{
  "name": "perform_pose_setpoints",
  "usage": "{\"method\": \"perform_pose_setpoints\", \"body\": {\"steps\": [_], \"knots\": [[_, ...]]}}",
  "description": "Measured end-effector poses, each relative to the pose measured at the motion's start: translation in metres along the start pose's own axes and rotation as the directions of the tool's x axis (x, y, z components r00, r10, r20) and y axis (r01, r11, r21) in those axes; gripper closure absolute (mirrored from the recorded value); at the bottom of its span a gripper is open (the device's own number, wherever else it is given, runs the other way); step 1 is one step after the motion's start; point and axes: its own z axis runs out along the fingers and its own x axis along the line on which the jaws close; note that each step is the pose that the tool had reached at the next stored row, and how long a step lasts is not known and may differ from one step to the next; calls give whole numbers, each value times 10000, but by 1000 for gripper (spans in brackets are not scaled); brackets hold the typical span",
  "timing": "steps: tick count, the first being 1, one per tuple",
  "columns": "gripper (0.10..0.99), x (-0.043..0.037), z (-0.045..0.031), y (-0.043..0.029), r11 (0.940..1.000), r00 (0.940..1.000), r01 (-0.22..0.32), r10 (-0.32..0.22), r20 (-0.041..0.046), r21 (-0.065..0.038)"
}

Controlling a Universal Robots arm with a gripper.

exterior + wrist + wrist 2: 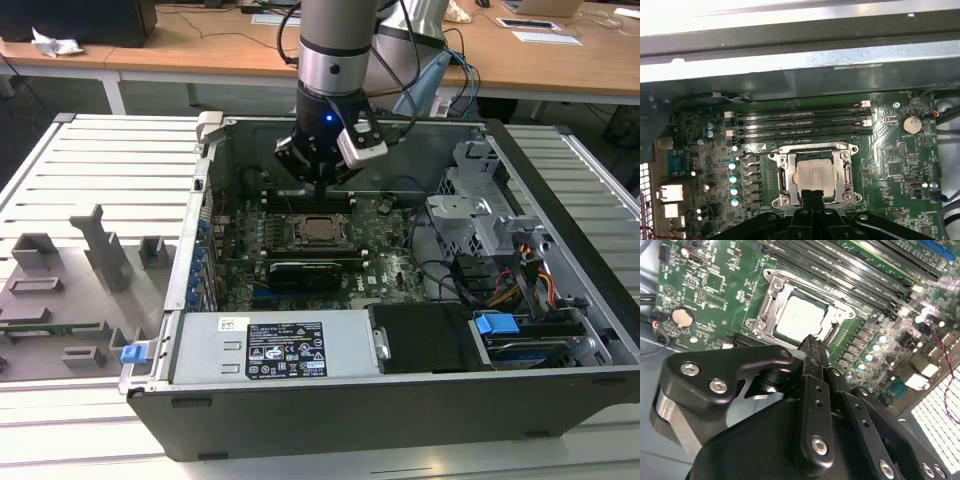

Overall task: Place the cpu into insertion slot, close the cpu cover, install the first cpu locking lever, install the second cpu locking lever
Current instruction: 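Install the first cpu locking lever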

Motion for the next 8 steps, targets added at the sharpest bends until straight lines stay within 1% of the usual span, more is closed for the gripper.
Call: {"method": "perform_pose_setpoints", "body": {"steps": [3, 6, 8], "knots": [[980, 7, 1, 0, 9998, 9998, 188, -188, 1, -38], [980, 8, 3, 0, 9969, 9969, 783, -783, -13, -38], [980, 14, 6, 0, 9954, 9954, 955, -955, -16, -42]]}}
